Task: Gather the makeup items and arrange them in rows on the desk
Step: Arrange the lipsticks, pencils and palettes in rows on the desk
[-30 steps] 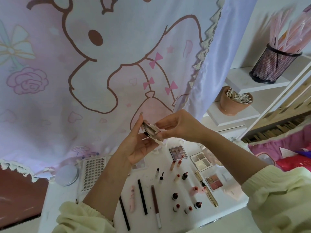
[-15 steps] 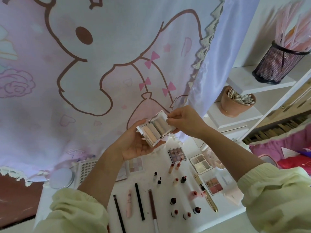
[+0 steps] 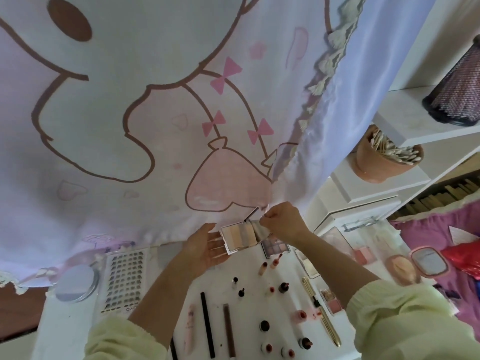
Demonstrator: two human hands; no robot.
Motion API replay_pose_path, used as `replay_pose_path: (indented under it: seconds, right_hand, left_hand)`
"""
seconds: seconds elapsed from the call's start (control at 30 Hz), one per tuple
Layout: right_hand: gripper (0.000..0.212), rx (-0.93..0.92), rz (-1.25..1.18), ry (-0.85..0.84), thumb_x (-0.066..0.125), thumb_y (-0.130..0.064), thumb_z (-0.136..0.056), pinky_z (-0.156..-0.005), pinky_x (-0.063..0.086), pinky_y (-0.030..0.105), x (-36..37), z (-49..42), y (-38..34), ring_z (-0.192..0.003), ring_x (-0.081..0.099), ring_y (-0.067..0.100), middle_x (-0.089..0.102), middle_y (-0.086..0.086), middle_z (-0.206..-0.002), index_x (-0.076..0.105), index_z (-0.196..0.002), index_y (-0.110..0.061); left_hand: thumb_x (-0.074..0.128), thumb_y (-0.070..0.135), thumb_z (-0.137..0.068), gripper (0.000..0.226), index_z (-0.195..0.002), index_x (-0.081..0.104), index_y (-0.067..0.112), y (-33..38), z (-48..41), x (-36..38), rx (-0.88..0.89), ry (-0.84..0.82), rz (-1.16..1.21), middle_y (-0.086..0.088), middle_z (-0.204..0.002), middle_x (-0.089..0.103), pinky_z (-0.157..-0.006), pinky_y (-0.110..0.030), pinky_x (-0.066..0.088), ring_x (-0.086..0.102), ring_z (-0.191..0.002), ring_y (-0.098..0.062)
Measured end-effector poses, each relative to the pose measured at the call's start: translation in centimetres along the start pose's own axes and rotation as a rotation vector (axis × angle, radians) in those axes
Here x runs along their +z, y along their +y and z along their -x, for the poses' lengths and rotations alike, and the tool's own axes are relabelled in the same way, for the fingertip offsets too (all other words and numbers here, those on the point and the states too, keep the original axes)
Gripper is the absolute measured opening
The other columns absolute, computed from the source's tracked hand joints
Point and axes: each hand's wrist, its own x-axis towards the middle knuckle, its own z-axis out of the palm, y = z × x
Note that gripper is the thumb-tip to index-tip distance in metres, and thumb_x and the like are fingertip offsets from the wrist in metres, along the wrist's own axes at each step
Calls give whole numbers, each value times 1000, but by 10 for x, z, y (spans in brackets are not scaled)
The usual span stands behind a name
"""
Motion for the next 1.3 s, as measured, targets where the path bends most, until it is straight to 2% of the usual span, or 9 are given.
replay_pose_path:
  seconds: [0.1,0.17,0.33,0.5,0.83,0.97,1.07,1.2,1.3]
  right_hand:
    - [34,39,34,-46,61,-11,-79,-57,31,25,13,-5,11,-92,38,16,33,8,-53,40,-53,-9]
    - [40,71,65,-62,59,-12,-80,-53,29,24,20,-9,16,-47,40,25,30,5,-49,31,-50,-11]
    - [45,148,126,-44,59,-18,-86,-43,26,20,29,-15,28,-45,30,14,31,2,-48,29,-53,-11]
    - [48,159,117,-44,56,-19,-88,-39,26,18,36,-12,37,-39,27,13,29,1,-44,27,-50,-13]
    - [40,110,166,-78,53,-8,-83,-46,26,23,38,-7,36,-46,27,15,28,1,-49,26,-54,-13]
    - [11,-32,414,-35,50,-17,-89,-62,40,27,29,1,19,-71,50,21,55,5,-76,55,-87,-6]
    - [23,-210,505,-6,51,-21,-92,-72,49,32,30,6,-6,-87,59,25,65,9,-99,61,-108,-7]
    - [22,-353,416,-140,56,-22,-89,-81,51,33,54,5,-29,-98,62,25,65,7,-104,66,-105,-10]
    - [29,-347,474,-323,58,-24,-90,-82,49,33,83,5,-33,-99,60,26,61,7,-111,63,-115,-10]
  left_hand:
    - [51,29,-96,29,-107,59,3,-13,-13,1,1,45,-62,-15,-96,63,-74,-37,51,61,-84,-27]
    - [53,31,-95,34,-112,58,3,-19,-22,4,-18,60,-112,-13,-93,62,-81,-39,48,59,-83,-25]
    - [54,37,-95,35,-112,52,7,-23,-32,19,-44,66,-210,-7,-98,56,-103,-44,38,55,-91,-21]
    - [59,35,-93,22,-93,57,13,-30,-36,23,-32,113,-229,-3,-96,56,-95,-40,39,54,-83,-16]
    - [59,35,-93,34,-112,59,7,-37,-34,9,-1,117,-168,-10,-108,60,-93,-38,44,56,-99,-24]
    - [54,25,-96,24,-107,65,6,-30,-20,1,87,93,-111,-11,-103,69,-86,-34,49,64,-93,-25]
    - [53,14,-96,19,-102,69,7,-10,-7,-16,260,167,-48,-9,-95,72,-77,-29,51,67,-85,-21]
    - [62,9,-88,25,-112,70,12,-7,-10,-52,449,392,-560,-4,-103,70,-75,-23,47,60,-79,-14]
    - [68,16,-83,47,-129,58,21,-25,-10,-67,500,416,-1083,-3,-132,51,-95,-24,40,47,-113,-19]
